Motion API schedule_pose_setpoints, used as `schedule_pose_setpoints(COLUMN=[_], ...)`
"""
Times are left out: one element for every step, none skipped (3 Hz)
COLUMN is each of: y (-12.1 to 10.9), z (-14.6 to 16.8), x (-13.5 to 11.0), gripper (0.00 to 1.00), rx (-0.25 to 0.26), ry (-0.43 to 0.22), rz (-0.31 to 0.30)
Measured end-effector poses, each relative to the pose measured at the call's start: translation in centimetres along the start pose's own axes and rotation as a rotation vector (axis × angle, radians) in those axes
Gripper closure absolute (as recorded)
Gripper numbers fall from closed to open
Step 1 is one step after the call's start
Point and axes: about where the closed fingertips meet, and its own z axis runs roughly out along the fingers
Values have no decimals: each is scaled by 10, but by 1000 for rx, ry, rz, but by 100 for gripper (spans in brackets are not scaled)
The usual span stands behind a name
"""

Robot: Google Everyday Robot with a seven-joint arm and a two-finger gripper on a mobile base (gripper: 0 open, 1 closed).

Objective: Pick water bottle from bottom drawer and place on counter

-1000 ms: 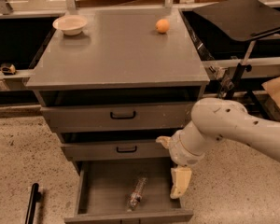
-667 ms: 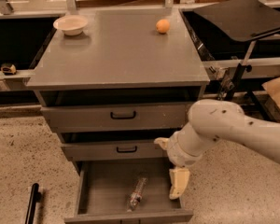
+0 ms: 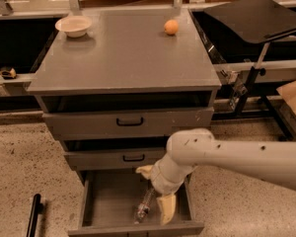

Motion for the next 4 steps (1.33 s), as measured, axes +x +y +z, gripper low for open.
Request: schedule_pose_setpoints(y=[-21,-21,-29,-16], z=[46,67,76,130], x=[-21,-19,-8,30], gripper=[0,0,0,0], rx=[114,126,91,-33], ry=[-169,-233,-159,-59], rz=[-115,-158,-157,-152])
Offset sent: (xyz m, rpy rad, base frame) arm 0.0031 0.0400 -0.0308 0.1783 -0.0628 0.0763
